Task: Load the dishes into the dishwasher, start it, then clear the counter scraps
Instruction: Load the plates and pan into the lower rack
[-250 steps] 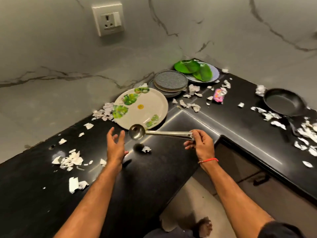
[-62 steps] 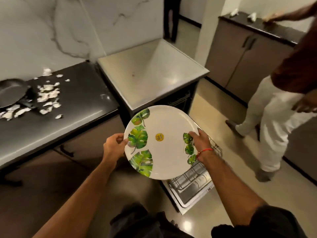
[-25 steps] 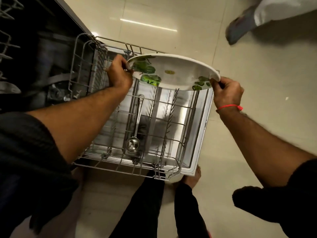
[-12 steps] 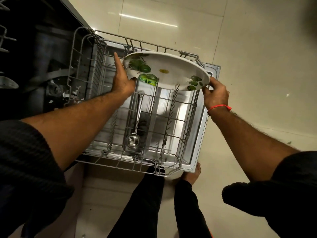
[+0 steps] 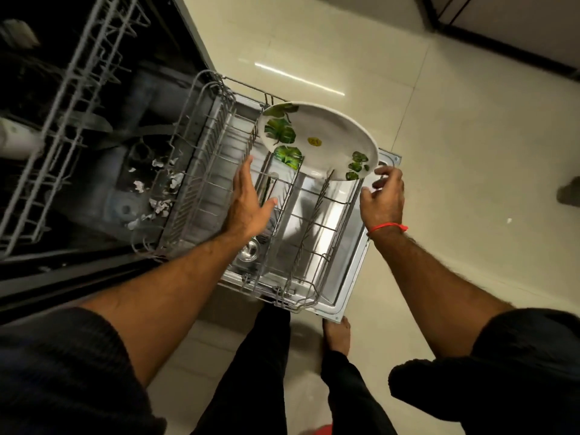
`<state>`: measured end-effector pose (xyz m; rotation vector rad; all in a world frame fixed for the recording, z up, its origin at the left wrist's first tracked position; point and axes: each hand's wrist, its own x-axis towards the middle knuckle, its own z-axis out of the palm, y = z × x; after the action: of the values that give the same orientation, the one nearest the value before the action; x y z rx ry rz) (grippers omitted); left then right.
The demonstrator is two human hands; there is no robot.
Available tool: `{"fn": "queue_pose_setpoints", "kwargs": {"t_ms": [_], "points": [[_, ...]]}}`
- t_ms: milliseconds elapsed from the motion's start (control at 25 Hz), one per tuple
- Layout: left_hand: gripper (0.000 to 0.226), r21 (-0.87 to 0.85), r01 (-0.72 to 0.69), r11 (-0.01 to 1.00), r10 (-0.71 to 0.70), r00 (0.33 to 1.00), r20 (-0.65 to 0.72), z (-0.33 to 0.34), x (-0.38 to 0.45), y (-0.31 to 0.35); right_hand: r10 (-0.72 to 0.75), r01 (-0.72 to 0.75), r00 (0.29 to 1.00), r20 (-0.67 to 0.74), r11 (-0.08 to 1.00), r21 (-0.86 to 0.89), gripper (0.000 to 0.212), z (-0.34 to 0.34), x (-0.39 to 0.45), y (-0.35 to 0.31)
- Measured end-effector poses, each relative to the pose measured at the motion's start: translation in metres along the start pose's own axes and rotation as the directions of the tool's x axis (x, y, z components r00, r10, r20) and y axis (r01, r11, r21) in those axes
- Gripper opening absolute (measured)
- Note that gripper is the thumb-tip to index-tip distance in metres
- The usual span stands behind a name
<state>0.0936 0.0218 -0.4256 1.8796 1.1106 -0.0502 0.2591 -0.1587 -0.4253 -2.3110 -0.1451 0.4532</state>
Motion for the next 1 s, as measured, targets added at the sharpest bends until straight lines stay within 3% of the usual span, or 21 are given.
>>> {"fn": "queue_pose_setpoints", "kwargs": {"t_ms": [240,520,760,1000], "points": [[0.102,-0.089,0.083,0.993,-0.092,0.991,-0.099,-0.032,-0.145,0.033,-0.172,0.155,0.934,0.313,0.985,0.080,0.033,-0.049,-0.107,-0.052],[0.096,-0.175,0.123,0.977,-0.178,0.920,-0.349,-0.080,-0.339,0.052,-0.341,0.298,0.693,0.635,0.938,0.179,0.029,-0.092,-0.236,-0.130],[0.087,-0.230,0.163,0.959,-0.278,0.687,-0.671,-0.137,-0.464,0.021,-0.428,0.477,0.345,0.835,0.846,0.237,0.031,-0.083,-0.350,-0.199],[0.084,-0.325,0.192,0.926,-0.377,0.414,-0.828,-0.194,-0.570,-0.032,-0.474,0.570,0.136,0.870,0.755,0.323,0.033,-0.047,-0.478,-0.256]]}}
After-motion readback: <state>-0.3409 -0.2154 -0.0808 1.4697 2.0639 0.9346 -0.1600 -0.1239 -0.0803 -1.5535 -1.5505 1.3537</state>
